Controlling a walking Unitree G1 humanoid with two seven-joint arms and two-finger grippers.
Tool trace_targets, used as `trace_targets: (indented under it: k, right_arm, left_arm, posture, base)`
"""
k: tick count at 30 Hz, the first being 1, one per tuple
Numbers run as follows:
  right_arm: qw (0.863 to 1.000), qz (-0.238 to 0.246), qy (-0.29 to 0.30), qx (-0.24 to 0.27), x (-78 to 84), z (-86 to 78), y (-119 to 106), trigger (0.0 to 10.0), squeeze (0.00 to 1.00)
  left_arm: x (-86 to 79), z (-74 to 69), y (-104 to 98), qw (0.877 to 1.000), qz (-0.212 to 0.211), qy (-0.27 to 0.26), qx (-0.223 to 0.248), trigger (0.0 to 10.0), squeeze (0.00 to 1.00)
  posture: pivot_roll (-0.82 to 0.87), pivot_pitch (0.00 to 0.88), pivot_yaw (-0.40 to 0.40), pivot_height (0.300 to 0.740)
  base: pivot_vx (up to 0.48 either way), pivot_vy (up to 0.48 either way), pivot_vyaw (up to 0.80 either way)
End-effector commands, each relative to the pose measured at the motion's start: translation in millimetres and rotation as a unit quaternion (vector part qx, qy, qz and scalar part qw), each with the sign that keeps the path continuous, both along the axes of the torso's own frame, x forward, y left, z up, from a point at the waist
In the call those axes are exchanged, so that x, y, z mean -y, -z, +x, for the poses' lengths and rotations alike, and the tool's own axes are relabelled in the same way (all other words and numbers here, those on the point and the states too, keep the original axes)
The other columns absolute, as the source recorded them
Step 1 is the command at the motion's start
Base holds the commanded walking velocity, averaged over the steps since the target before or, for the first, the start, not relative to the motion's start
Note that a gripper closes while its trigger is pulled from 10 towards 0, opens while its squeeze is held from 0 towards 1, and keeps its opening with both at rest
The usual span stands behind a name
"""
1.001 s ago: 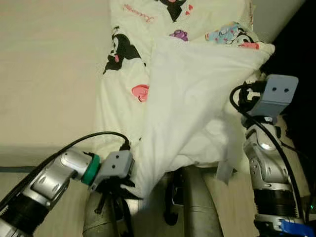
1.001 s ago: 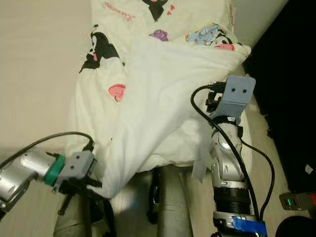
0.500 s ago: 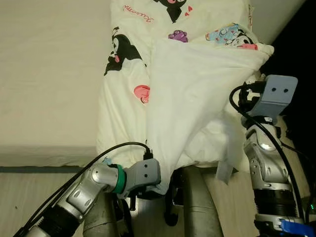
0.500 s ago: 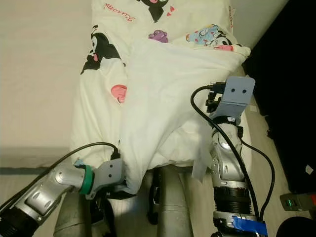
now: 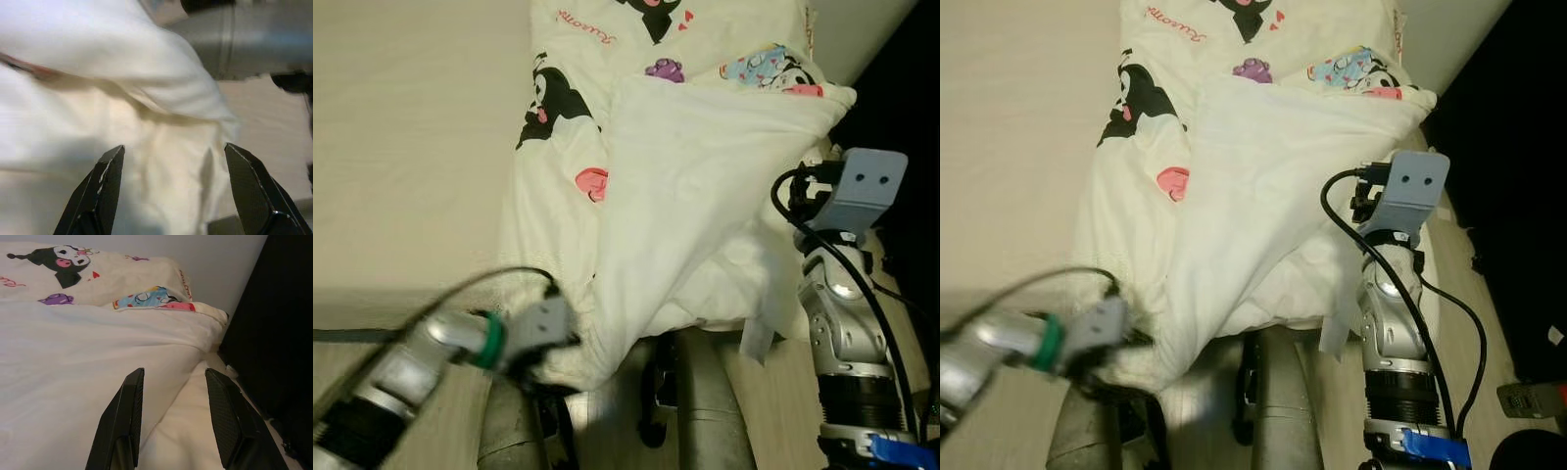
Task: Clean up the room
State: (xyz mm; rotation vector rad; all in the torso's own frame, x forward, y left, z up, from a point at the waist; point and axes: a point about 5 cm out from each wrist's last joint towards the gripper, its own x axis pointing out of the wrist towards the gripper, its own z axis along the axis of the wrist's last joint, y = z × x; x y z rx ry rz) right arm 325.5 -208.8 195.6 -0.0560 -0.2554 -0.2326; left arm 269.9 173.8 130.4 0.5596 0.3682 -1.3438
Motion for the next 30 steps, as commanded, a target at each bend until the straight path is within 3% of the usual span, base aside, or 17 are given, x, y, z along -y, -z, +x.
trace_targets:
  k: [1, 3, 5, 6, 7, 8, 10, 11, 14, 16, 17, 21, 23, 25, 30]
  right_arm:
    - [1.000, -0.004, -0.020, 0.008, -3.8, -1.5, -2.5, 10.0, 0.00]
    - [0.997, -0.002, -0.071, 0.026, -17.2, 1.6, -10.6, 10.0, 0.00]
    - [0.997, -0.002, -0.071, 0.026, -17.2, 1.6, -10.6, 10.0, 0.00]
    - [0.991, 0.042, -0.123, 0.017, -29.1, 6.4, -9.6, 10.0, 0.00]
    - [0.991, 0.042, -0.123, 0.017, -29.1, 6.4, -9.6, 10.0, 0.00]
    - [0.977, 0.117, -0.178, -0.013, -44.6, 19.7, -1.4, 10.0, 0.00]
    - [0.932, 0.232, -0.271, -0.070, -76.5, 40.7, 12.8, 10.0, 0.00]
    - [0.932, 0.232, -0.271, -0.070, -76.5, 40.7, 12.8, 10.0, 0.00]
    - [0.900, 0.286, -0.302, -0.133, -95.3, 58.3, 25.6, 10.0, 0.00]
    - [0.900, 0.286, -0.302, -0.133, -95.3, 58.3, 25.6, 10.0, 0.00]
    - [0.879, 0.311, -0.312, -0.179, -105.7, 64.0, 33.2, 10.0, 0.00]
    - [0.874, 0.315, -0.284, -0.238, -107.2, 66.1, 46.1, 10.0, 0.00]
    - [0.874, 0.315, -0.284, -0.238, -107.2, 66.1, 46.1, 10.0, 0.00]
    - [0.882, 0.291, -0.234, -0.286, -100.5, 65.0, 61.4, 10.0, 0.00]
    - [0.885, 0.268, -0.184, -0.335, -91.5, 60.5, 80.0, 10.0, 0.00]
  left_arm:
    - [-1.3, -3.0, 0.8, 0.999, -0.023, -0.004, -0.029, 10.0, 0.00]
    - [-2.0, 1.6, -14.0, 0.997, -0.068, -0.021, -0.032, 10.0, 0.00]
    - [-2.0, 1.6, -14.0, 0.997, -0.068, -0.021, -0.032, 10.0, 0.00]
    - [-1.6, 4.5, -20.2, 0.995, -0.092, -0.031, -0.033, 10.0, 0.00]
    - [-1.6, 4.5, -20.2, 0.995, -0.092, -0.031, -0.033, 10.0, 0.00]
    - [2.9, 9.2, -26.0, 0.992, -0.119, -0.044, -0.027, 10.0, 0.00]
    - [12.2, 15.7, -35.5, 0.985, -0.159, -0.060, -0.017, 10.0, 0.00]
    - [12.2, 15.7, -35.5, 0.985, -0.159, -0.060, -0.017, 10.0, 0.00]
    - [22.1, 20.2, -41.8, 0.981, -0.181, -0.065, -0.007, 10.0, 0.00]
    - [22.1, 20.2, -41.8, 0.981, -0.181, -0.065, -0.007, 10.0, 0.00]
    - [28.4, 24.2, -45.6, 0.979, -0.193, -0.072, 0.001, 10.0, 0.00]
    - [34.1, 25.7, -49.3, 0.976, -0.206, -0.074, 0.002, 10.0, 0.00]
    - [34.1, 25.7, -49.3, 0.976, -0.206, -0.074, 0.002, 10.0, 0.00]
    - [38.3, 25.2, -51.1, 0.974, -0.214, -0.075, 0.000, 10.0, 0.00]
    - [43.6, 25.4, -52.6, 0.972, -0.222, -0.082, -0.001, 10.0, 0.00]
  posture:
    - [-0.09, 0.245, 0.004, 0.610]
    - [-0.09, 0.249, 0.005, 0.610]
    - [-0.09, 0.249, 0.005, 0.610]
    - [-0.09, 0.252, 0.006, 0.610]
    - [-0.09, 0.252, 0.006, 0.610]
    - [-0.07, 0.255, 0.005, 0.610]
    - [-0.07, 0.256, 0.002, 0.610]
    - [-0.07, 0.256, 0.002, 0.610]
    - [-0.05, 0.259, -0.007, 0.610]
    - [-0.05, 0.259, -0.007, 0.610]
    - [-0.04, 0.261, -0.009, 0.610]
    - [-0.03, 0.265, -0.016, 0.610]
    - [-0.03, 0.265, -0.016, 0.610]
    - [-0.03, 0.268, -0.018, 0.610]
    - [-0.03, 0.272, -0.015, 0.610]
  base:
    - [0.000, 0.000, 0.00]
    - [0.000, 0.000, 0.00]
    - [0.000, 0.000, 0.00]
    - [0.000, 0.000, 0.00]
    - [0.000, 0.000, 0.00]
    - [0.000, 0.000, 0.00]
    - [0.000, 0.000, 0.00]
    - [0.000, 0.000, 0.00]
    - [0.000, 0.000, 0.00]
    - [0.000, 0.000, 0.00]
    - [0.000, 0.000, 0.00]
    - [0.000, 0.000, 0.00]
    - [0.000, 0.000, 0.00]
    - [0.000, 0.000, 0.00]
    - [0.000, 0.000, 0.00]
